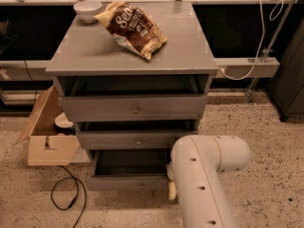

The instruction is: Open bottom drawer

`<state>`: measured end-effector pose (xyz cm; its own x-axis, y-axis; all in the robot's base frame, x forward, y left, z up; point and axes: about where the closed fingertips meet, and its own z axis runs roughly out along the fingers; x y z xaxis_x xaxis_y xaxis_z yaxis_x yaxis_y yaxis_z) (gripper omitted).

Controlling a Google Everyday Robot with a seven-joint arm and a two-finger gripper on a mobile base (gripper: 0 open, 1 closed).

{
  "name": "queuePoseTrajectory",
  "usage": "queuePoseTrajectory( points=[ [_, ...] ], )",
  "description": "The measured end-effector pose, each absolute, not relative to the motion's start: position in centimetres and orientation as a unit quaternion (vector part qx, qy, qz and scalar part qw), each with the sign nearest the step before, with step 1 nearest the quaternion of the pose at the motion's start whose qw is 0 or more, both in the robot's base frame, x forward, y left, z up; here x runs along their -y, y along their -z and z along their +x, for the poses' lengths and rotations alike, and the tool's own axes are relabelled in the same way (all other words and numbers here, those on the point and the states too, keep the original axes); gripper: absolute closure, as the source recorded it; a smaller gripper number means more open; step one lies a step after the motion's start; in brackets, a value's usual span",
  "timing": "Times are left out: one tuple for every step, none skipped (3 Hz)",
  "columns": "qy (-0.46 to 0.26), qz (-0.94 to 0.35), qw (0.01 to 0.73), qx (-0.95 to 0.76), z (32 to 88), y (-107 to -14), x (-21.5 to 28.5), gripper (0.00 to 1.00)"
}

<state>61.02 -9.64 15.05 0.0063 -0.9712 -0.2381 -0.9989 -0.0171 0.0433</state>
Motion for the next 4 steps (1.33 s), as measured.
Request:
queuePoseTrajectory(
  points=[
    [-0.107, -0.699, 0.056, -0.705, 59.4, -15.9, 9.2, 0.0],
    [-0.104, -0.687, 0.044, -0.718, 57.3, -16.5, 9.1, 0.18],
    [-0.098, -0.679, 0.037, -0.727, 55.1, -16.8, 8.9, 0.42],
    [-0.097, -0.675, 0.038, -0.731, 54.4, -16.9, 9.0, 0.65]
  ],
)
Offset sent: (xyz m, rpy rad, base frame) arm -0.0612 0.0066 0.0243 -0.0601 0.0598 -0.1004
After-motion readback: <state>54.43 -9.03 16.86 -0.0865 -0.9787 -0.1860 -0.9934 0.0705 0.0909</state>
